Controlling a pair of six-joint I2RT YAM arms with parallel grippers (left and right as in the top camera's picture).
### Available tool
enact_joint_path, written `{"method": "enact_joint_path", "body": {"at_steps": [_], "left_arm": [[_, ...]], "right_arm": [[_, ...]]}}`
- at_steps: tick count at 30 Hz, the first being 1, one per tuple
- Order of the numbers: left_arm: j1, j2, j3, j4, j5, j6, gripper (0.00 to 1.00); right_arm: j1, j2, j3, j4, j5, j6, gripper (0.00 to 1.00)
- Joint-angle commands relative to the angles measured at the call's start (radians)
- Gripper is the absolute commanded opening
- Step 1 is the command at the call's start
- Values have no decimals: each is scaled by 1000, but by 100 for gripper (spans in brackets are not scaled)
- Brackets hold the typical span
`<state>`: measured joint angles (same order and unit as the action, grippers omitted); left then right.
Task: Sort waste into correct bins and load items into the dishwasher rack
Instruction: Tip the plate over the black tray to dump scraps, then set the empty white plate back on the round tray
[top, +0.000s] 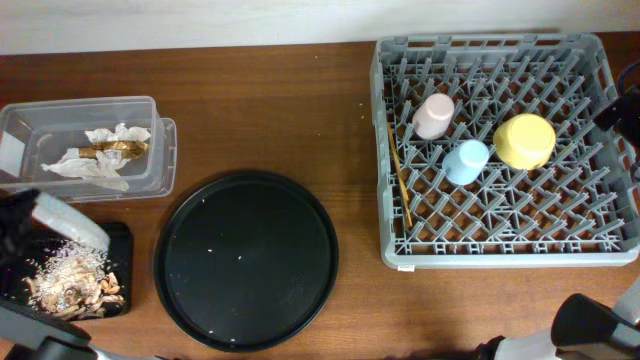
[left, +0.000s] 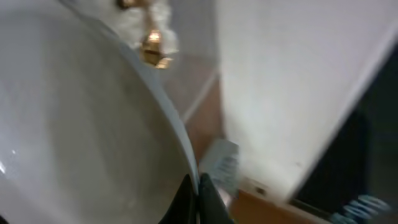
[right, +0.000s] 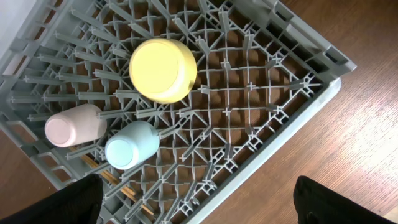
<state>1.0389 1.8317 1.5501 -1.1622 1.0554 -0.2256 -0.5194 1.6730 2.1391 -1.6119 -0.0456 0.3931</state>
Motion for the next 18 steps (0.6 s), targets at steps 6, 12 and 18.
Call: {"method": "enact_joint_path", "body": {"at_steps": [6, 12, 18], "left_arm": [[131, 3, 7, -158, 123, 101, 0], [17, -17, 6, -527, 104, 385, 0], [-617, -317, -3, -525, -278, 385, 0]], "right_arm": [[1, 5, 2, 1, 5, 8, 99], [1, 5, 2, 1, 5, 8, 98], [1, 5, 2, 1, 5, 8, 99]]}}
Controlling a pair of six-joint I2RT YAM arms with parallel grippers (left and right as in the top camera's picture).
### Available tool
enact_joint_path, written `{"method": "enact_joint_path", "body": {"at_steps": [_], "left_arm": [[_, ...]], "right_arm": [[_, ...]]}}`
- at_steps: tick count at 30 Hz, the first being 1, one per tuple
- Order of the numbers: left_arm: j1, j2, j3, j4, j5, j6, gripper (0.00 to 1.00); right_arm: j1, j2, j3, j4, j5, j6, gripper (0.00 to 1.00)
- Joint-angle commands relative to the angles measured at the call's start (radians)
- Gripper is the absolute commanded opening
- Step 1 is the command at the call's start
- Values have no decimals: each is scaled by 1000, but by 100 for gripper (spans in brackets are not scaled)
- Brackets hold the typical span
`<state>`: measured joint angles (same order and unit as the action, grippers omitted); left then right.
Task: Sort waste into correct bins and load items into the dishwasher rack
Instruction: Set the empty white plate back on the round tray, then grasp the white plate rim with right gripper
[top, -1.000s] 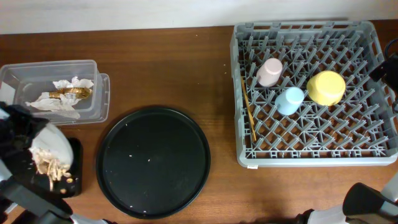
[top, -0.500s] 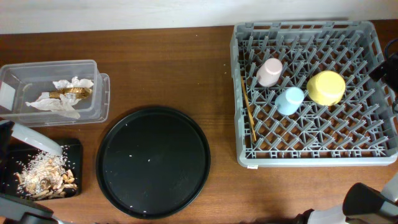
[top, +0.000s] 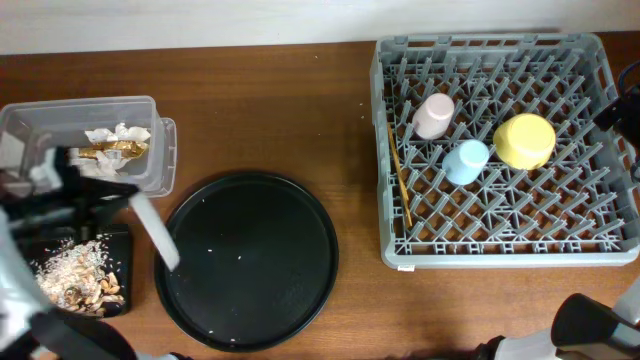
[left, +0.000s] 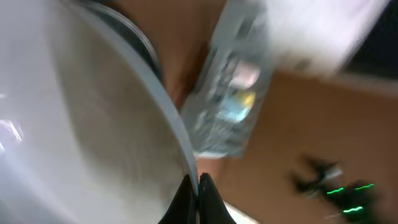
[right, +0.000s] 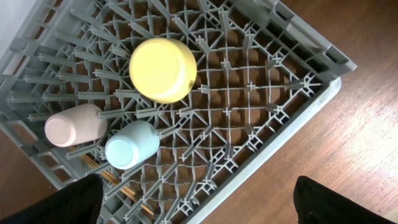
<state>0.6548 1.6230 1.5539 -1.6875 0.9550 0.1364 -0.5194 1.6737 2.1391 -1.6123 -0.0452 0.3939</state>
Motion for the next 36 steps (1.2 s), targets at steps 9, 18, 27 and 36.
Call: {"method": "enact_joint_path", "body": {"at_steps": [9, 18, 27, 36], "left_arm": [[-1185, -146, -417, 664, -839, -730, 0], [-1049, -158, -230, 415, -1006, -787, 67], [-314, -331, -33, 107, -1128, -787, 99], [-313, -331, -33, 107, -1128, -787, 99]], "right_arm": [[1, 5, 2, 1, 5, 8, 98], [1, 5, 2, 1, 5, 8, 98], [1, 5, 2, 1, 5, 8, 98], [392, 5, -72, -83, -429, -237, 99]]}}
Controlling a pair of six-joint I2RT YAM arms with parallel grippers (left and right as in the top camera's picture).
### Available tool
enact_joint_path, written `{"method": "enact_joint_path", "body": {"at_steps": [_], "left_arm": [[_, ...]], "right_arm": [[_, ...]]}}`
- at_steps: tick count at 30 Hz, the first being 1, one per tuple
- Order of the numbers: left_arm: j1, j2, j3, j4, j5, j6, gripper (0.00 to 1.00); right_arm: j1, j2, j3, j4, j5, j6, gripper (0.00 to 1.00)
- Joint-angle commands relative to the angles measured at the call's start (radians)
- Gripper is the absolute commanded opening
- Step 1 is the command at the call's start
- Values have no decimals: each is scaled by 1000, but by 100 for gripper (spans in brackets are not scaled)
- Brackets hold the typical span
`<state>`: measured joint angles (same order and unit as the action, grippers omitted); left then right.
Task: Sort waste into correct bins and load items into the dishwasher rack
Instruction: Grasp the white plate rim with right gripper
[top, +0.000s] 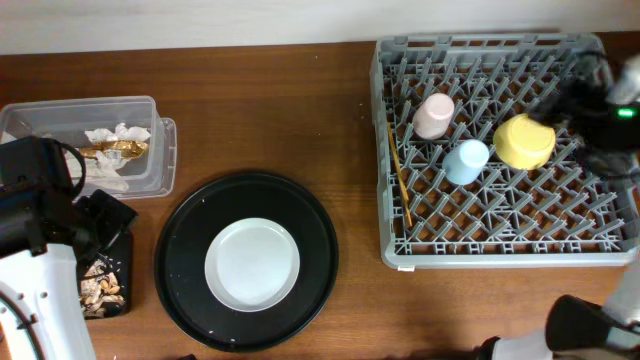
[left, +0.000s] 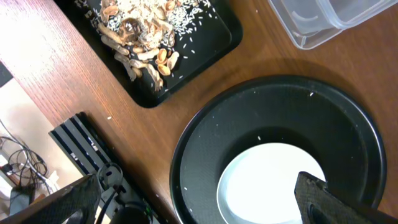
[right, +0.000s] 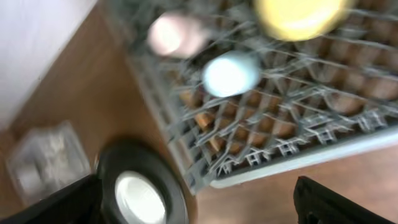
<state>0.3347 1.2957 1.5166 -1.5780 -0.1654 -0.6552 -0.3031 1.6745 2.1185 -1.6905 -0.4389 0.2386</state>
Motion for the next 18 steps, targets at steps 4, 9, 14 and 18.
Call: {"method": "enact_joint_path", "body": {"at_steps": [4, 9, 14, 18], "left_arm": [[6, -4, 5, -3, -8, 5, 100], [7, -4, 5, -3, -8, 5, 99], [6, -4, 5, -3, -8, 5, 99], [6, -4, 5, -2, -8, 5, 99]], "right_arm": [[681, 21, -349, 284, 85, -47, 97], [944, 23, -644, 758, 85, 85, 85], [1035, 39, -974, 1144, 215, 388, 62], [1115, 117, -999, 1249, 213, 409, 53]]}}
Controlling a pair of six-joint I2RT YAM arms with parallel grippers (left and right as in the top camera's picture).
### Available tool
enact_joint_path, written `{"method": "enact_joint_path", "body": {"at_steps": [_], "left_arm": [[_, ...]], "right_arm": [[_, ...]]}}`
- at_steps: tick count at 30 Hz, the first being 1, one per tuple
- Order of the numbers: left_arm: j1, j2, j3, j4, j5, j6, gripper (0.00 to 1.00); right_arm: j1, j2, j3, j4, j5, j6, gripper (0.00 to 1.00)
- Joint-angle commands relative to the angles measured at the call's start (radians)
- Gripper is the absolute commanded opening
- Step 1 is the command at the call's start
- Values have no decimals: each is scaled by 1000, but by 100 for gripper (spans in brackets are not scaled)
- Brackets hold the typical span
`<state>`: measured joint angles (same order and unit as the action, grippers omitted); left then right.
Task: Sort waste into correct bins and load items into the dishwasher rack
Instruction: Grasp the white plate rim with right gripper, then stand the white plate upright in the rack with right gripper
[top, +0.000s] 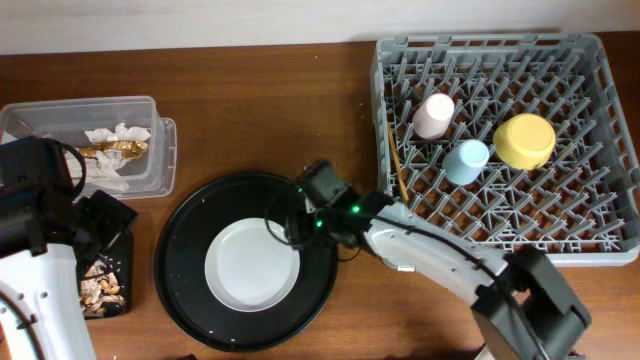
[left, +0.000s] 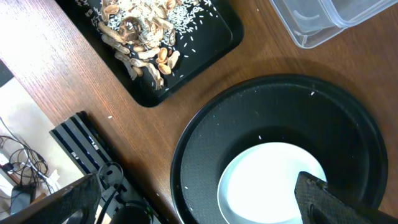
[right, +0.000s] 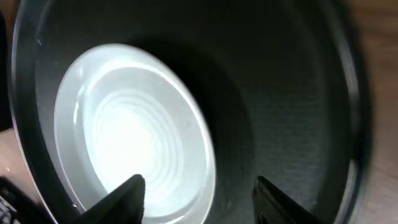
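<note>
A white plate (top: 252, 265) lies flat in the round black tray (top: 190, 235). My right gripper (right: 199, 202) hangs open low over the tray, its fingers (right: 127, 196) set either side of the plate's rim (right: 205, 155). In the overhead view, the right gripper (top: 290, 228) is at the plate's upper right. My left gripper (left: 193, 211) is open and empty, above the tray's left side. The grey dish rack (top: 500, 255) holds a pink cup (top: 433, 115), a blue cup (top: 466, 160), a yellow bowl (top: 524, 140) and chopsticks (top: 399, 185).
A clear bin (top: 150, 105) at the far left holds crumpled paper and a gold wrapper (top: 108, 150). Below it a black bin (left: 221, 37) holds rice and nut shells (left: 140, 37); my left arm (top: 40, 210) covers part of it in the overhead view.
My right arm has gone from above the rack to low over the black tray, open at the plate's right edge. The left arm and the plate have not moved.
My left gripper held the white plate tilted over the black food bin. Then it held the plate between the bins and the tray. Later the plate lay in the tray with the left gripper open and drawn back. Now the right gripper is at the plate.
</note>
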<state>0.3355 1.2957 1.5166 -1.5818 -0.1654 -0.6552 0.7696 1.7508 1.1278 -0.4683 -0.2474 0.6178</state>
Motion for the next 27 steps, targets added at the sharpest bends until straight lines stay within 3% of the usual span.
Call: {"method": "enact_joint_path", "body": {"at_steps": [1, 8, 10, 13, 14, 15, 16, 18, 21, 23, 24, 27], "left_arm": [[6, -4, 5, 1, -8, 5, 99], [6, -4, 5, 2, -8, 5, 99], [6, -4, 5, 1, -8, 5, 99], [6, -3, 5, 1, -8, 5, 99], [6, -3, 5, 1, -8, 5, 99], [6, -4, 5, 2, -8, 5, 99], [6, -4, 5, 2, -8, 5, 99], [6, -4, 5, 1, -8, 5, 99], [6, -4, 5, 2, -8, 5, 99], [6, -4, 5, 1, -8, 5, 99], [5, -4, 5, 1, -8, 5, 99], [6, -4, 5, 1, -8, 5, 99]], "right_arm": [[71, 69, -8, 33, 66, 74, 50], [122, 109, -27, 22, 169, 125, 50], [135, 124, -27, 20, 154, 151, 39], [187, 154, -27, 47, 155, 163, 36], [186, 153, -24, 49, 150, 185, 15], [178, 150, -20, 46, 147, 185, 4], [155, 130, -2, 16, 148, 184, 4], [79, 69, 46, -58, 151, 183, 4], [-138, -129, 148, -228, 219, 68, 4], [-304, -265, 228, -388, 359, 20, 4], [-430, -362, 268, -488, 553, 21, 4], [-544, -420, 268, -511, 790, 14, 4]]}}
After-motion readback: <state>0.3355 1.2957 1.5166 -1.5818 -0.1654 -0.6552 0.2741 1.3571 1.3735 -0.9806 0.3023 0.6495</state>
